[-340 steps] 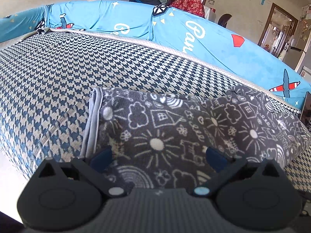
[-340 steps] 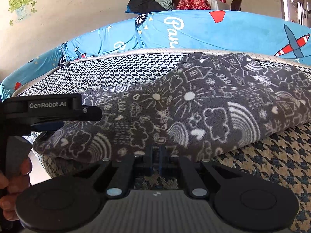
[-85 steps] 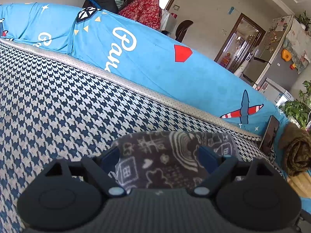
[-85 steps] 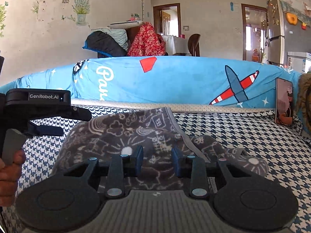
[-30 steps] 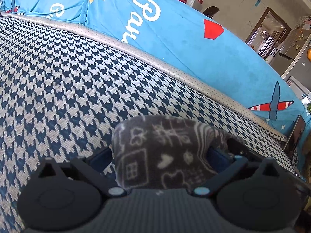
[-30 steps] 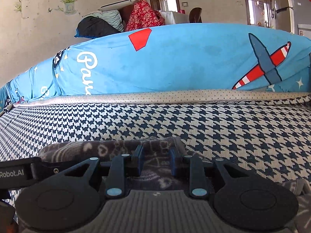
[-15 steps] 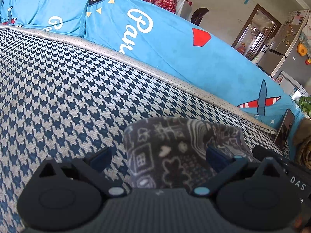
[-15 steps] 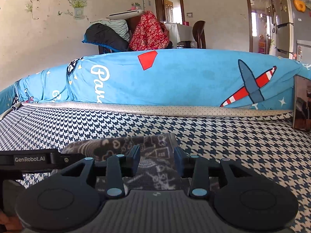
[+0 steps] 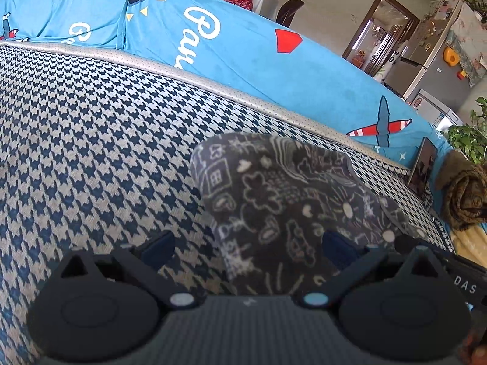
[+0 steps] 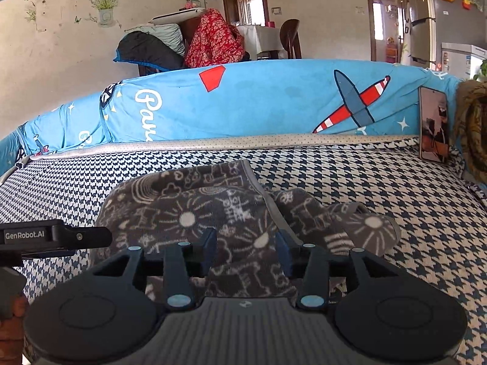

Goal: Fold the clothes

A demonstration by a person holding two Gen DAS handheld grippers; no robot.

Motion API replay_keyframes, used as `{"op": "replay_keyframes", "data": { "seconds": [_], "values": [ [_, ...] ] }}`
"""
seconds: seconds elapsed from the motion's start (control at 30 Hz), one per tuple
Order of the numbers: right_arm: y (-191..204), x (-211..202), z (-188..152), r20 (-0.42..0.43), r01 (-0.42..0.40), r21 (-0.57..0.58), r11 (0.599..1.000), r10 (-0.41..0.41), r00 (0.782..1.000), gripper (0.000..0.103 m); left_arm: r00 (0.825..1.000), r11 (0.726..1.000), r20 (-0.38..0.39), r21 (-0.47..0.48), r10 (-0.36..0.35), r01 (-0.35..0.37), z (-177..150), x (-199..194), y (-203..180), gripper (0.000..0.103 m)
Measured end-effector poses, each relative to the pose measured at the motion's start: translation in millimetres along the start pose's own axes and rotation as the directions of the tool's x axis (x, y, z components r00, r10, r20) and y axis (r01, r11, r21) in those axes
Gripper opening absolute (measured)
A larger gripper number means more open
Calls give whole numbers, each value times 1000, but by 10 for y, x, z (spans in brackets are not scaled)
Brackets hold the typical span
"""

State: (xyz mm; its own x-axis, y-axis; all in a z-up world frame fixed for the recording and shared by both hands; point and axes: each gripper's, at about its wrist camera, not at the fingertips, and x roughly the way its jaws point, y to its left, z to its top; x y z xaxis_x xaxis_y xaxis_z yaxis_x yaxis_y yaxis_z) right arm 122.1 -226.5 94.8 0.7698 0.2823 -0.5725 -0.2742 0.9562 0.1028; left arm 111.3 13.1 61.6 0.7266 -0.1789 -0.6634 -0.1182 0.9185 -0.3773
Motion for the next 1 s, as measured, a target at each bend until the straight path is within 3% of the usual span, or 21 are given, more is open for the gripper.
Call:
{"op": "replay_keyframes", "data": {
  "seconds": [0.23,0.53,0.8,1.0],
  "values": [
    [33,120,-91,-71,35,-22,999,-36,997,44,1000,1000,-26,9,17,-17,-222,3,-35,103],
    [33,144,-150,-84,50,-60,997,-55,995,49,999,1000,-35,5,24,-24,-368,50,18,103],
    [78,177,-218,-86,67,-124,990,-78,993,50,999,997,-19,57,47,-46,-456,35,-7,103],
    [52,91,-219,-66,64,-68,996,-68,995,49,998,997,18,55,55,-56,-471,-81,-35,103]
  ]
}}
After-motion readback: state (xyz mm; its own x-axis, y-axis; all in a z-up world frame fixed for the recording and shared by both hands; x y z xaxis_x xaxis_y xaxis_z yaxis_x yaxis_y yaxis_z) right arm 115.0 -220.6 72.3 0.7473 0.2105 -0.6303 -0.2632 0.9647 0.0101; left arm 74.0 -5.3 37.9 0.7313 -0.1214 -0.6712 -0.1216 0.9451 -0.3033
